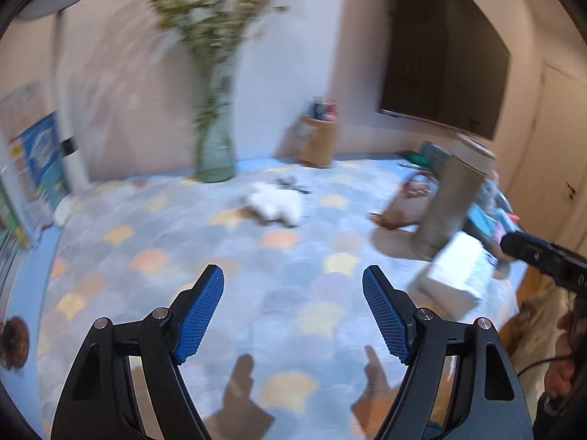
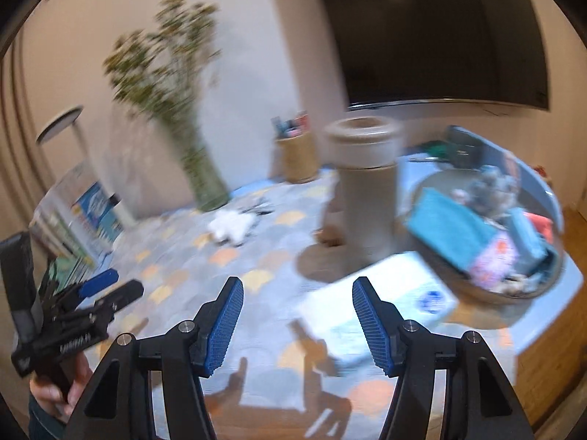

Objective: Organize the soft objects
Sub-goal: 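Move both open tools back to the remaining items on the bed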

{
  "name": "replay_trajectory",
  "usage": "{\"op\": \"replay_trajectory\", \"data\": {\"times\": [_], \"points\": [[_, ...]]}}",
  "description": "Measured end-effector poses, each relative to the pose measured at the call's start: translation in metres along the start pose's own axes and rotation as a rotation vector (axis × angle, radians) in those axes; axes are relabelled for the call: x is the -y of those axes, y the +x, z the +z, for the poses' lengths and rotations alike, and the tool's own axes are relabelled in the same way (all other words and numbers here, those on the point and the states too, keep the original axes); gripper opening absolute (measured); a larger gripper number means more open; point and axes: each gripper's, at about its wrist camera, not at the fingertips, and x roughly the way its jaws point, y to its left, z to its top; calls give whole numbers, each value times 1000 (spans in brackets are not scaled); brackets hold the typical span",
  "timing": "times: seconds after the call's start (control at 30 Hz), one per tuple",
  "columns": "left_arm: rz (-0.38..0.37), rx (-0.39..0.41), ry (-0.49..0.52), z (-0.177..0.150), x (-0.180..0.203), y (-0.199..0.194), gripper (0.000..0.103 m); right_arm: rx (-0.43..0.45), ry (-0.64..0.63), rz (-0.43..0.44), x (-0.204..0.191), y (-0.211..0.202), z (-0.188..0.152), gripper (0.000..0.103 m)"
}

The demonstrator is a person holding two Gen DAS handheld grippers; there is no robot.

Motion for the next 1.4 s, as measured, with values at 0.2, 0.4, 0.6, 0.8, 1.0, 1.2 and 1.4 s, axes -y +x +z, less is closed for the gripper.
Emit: {"op": "replay_trajectory", "data": {"times": [0.2, 0.4, 0.6, 0.8, 1.0, 1.2, 1.4], "points": [[92, 16, -49, -4, -45, 8, 77, -39, -96, 27, -58, 37, 2, 60], [172, -21, -63, -16, -62, 48, 77, -38, -145, 38, -97, 89, 1, 61], [215, -74, -67, -31, -74, 86, 77, -58, -189, 4, -103, 147, -12, 63], [189, -131, -125, -38, -86, 99, 77, -137, -153, -4, -95, 192, -28, 63], [167, -154, -139, -39, -88, 102, 77, -202, -145, -61, -92, 208, -31, 76], [168, -169, -129, -39, -86, 105, 77, -208, -184, -87, -99, 211, -34, 81], [183, -188, -109, -40, -83, 108, 77, -227, -149, -79, -93, 214, -33, 81]]}}
